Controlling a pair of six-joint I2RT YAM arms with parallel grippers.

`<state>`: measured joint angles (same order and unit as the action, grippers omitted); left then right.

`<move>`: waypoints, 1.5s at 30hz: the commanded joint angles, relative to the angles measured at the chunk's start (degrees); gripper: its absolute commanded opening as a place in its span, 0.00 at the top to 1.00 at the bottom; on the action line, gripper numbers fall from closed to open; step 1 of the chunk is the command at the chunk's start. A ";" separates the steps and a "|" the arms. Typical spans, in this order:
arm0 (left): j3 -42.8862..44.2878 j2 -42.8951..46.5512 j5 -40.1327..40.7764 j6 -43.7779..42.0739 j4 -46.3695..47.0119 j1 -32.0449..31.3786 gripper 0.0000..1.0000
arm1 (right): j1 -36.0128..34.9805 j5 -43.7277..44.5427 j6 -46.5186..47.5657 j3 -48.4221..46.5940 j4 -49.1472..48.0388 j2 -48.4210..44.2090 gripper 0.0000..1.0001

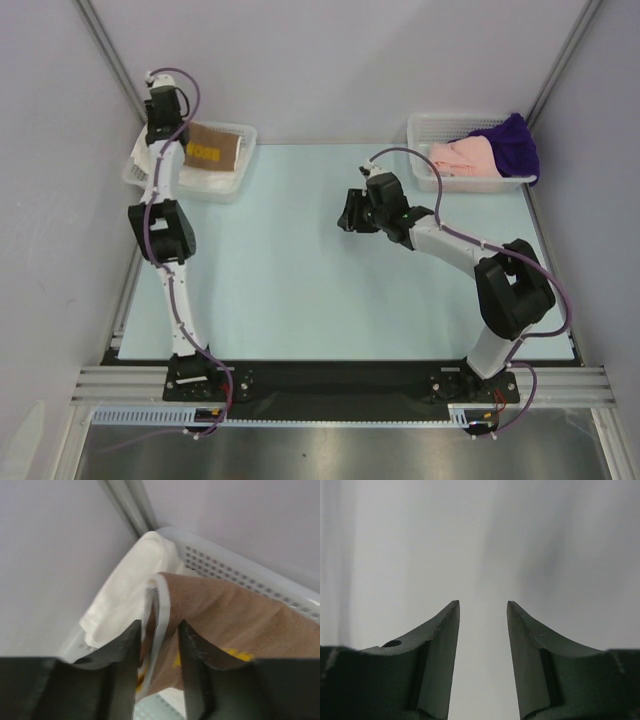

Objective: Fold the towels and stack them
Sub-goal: Neatly place the folded towel into the bin

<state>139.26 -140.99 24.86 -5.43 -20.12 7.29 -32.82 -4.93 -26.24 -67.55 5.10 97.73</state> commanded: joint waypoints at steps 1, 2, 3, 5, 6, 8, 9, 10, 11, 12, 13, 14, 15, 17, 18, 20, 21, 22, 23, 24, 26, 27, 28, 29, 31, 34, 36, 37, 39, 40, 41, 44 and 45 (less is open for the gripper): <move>2.77 -0.78 -6.49 7.34 -0.01 2.82 0.51 | -1.02 0.09 1.01 -2.67 0.08 1.41 0.52; 2.51 -0.69 -7.36 7.71 -0.01 2.82 0.48 | -1.19 -0.17 0.93 -2.85 0.08 1.84 0.52; 2.07 -0.52 -7.46 8.33 0.08 2.64 0.44 | -1.37 -0.17 1.10 -2.94 0.08 1.76 0.52; -0.03 0.97 -5.35 10.96 0.69 2.56 0.36 | -1.90 -0.17 1.54 -2.85 0.34 1.58 0.52; -1.35 1.85 -5.26 11.49 1.57 2.55 0.35 | -2.07 0.01 1.72 -2.85 0.35 1.15 0.52; -7.84 6.22 -3.52 12.46 4.28 2.38 0.31 | -2.42 0.27 2.33 -2.15 0.35 0.62 0.52; -10.56 8.25 -3.16 12.64 7.95 2.12 0.30 | -2.43 0.36 2.51 -1.45 0.08 0.01 0.52; -15.81 10.19 -2.98 12.64 10.17 1.85 0.28 | -2.51 0.36 2.60 -1.10 -0.09 -0.35 0.52; -17.95 13.34 -2.46 12.64 13.67 1.50 0.25 | -2.51 0.62 2.77 -0.83 -0.27 -0.61 0.51; -19.36 14.41 -2.36 12.55 14.49 0.98 0.25 | -2.51 0.54 2.95 -0.66 -0.53 -0.79 0.51; -20.68 15.21 -3.06 12.81 15.02 0.62 0.24 | -2.51 0.62 2.95 -0.13 -0.79 -1.31 0.51; -21.65 16.00 -3.24 12.47 17.20 0.10 0.23 | -2.51 0.80 3.04 0.13 -1.06 -1.58 0.51; -22.79 16.96 -3.42 12.29 17.83 -0.86 0.21 | -2.51 0.97 3.21 0.31 -1.50 -1.84 0.51; -23.77 17.15 -5.25 14.39 17.31 -1.66 0.21 | -2.51 1.50 3.21 1.19 -2.11 -3.25 0.49; -24.30 17.59 -5.35 14.57 17.74 -2.97 0.20 | -2.43 1.76 3.47 1.45 -2.55 -3.69 0.49; -27.63 18.64 -6.14 15.10 20.80 -4.47 0.20 | -2.43 2.72 4.00 1.80 -2.47 -4.82 0.49; -28.77 19.34 -6.40 15.45 22.13 -6.04 0.20 | -2.43 3.34 4.52 2.07 -2.90 -5.35 0.48; -31.31 20.91 -6.06 16.23 22.75 -6.84 0.20 | -2.43 3.96 4.79 2.42 -3.08 -5.71 0.45; -32.90 22.06 -6.23 16.68 24.67 -7.98 0.20 | -2.25 4.57 4.79 2.77 -3.08 -6.93 0.45; -34.65 23.29 -5.71 16.33 25.82 -10.78 0.20 | -2.08 4.75 4.79 3.56 -3.34 -7.64 0.44; -38.96 26.89 -4.21 15.81 27.06 -13.60 0.20 | -1.29 5.28 4.71 5.14 -4.13 -9.48 0.41; -40.54 28.30 -3.51 15.80 27.32 -16.49 0.20 | -0.94 6.76 4.53 6.89 -4.48 -11.84 0.39; -43.95 30.05 -3.50 16.32 27.33 -17.82 0.20 | 0.11 7.12 4.27 7.60 -4.49 -12.91 0.01; -45.99 33.64 -3.59 16.94 26.89 -19.14 0.21 | 0.64 7.13 4.18 8.22 -4.49 -13.96 0.00; -52.56 38.22 -4.46 18.08 26.89 -23.71 0.21 | 1.96 8.09 3.92 10.23 -4.49 -17.74 0.00; -59.51 46.58 -4.21 16.95 25.66 -31.61 0.21 | 4.34 10.01 3.12 13.39 -4.49 -23.80 0.00; -62.26 51.75 -4.64 16.86 23.03 -37.14 0.21 | 5.04 12.30 3.30 14.11 -4.05 -26.35 0.00; -65.31 53.78 -4.91 17.29 22.32 -38.65 0.21 | 5.13 14.05 3.30 14.11 -3.27 -28.28 0.00; -69.63 60.08 -6.48 19.05 21.26 -42.26 0.21 | 5.13 15.47 3.21 13.94 -0.64 -29.70 0.00; -73.74 62.22 -7.71 19.92 21.17 -42.97 0.21 | 5.22 16.08 3.12 13.94 0.16 -30.58 0.00; -75.52 64.07 -9.90 20.54 20.56 -43.58 0.21 | 5.22 16.35 3.04 14.20 0.87 -31.02 0.00; -80.02 70.49 -11.15 20.90 16.19 -45.87 0.21 | 5.22 17.76 2.60 16.56 1.84 -33.30 0.00; -81.33 72.68 -11.24 21.16 15.03 -46.05 0.21 | 5.22 17.67 2.86 17.44 1.40 -33.92 0.00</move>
<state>61.28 -72.77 15.77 13.45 -0.43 -38.17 -27.57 9.74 -22.96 -52.64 5.06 66.08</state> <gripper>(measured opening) 0.791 0.995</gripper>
